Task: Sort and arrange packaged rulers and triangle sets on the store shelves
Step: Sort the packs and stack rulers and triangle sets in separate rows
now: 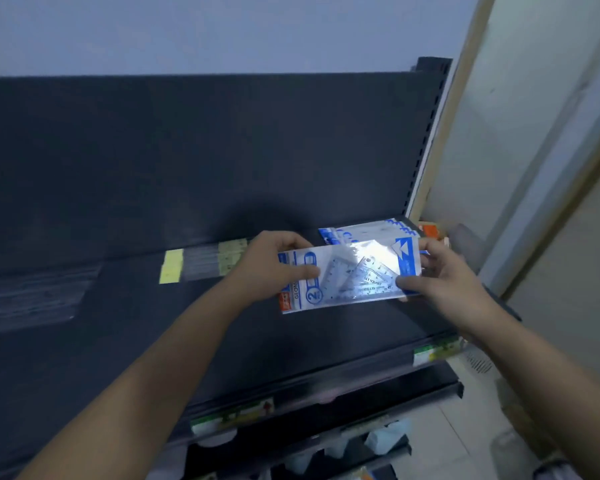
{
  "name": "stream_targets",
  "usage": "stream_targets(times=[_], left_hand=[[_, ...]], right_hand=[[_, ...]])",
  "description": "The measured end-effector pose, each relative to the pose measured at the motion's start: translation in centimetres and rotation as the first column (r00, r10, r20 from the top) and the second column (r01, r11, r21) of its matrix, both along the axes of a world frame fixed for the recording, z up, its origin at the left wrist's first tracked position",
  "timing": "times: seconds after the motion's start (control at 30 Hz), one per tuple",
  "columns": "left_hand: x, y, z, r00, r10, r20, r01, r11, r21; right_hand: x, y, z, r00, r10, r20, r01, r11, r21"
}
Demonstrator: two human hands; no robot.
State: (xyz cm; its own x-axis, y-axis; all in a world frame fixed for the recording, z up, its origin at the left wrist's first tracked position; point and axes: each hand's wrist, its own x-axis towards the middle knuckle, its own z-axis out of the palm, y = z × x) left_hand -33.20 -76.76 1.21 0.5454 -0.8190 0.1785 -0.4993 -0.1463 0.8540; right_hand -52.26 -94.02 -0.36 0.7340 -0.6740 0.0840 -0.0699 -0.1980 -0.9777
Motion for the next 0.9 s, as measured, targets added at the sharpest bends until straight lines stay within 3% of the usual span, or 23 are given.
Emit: stream_targets(times=[0.13, 0.37, 0.57, 0.73, 0.9], left_hand=[[0.0, -6.2, -1.9, 0.997, 0.033, -0.067, -0.03, 0.999, 0.042], [1.4, -13.4, -5.6, 1.0, 0.01, 0.016, -0.011, 0.996, 0.091], [1.5, -15.7, -6.7, 0.977, 0.071, 0.203, -0.101, 0.985, 0.138], [-0.7, -15.6, -6.4, 0.841, -0.087, 0.534, -0.13, 0.925, 0.356], [-3.3, -15.3, -8.7, 0.856, -0.094, 0.509, -0.214, 0.831, 0.513]], right_hand=[[-1.1, -4.8, -1.5, 0.995, -0.078, -0.054, 0.075, 0.996, -0.047], [-0.7, -10.9, -3.6, 0.983, -0.138, -0.121, 0.117, 0.979, -0.167], [1.1, -15.5, -3.5, 0.957, 0.07, -0.282, -0.183, 0.899, -0.397], [1.6, -17.4, -6.0, 0.9, 0.051, -0.433, -0.292, 0.809, -0.511], [2.2, -18.1, -7.2, 0.826, 0.037, -0.563, -0.445, 0.655, -0.611]])
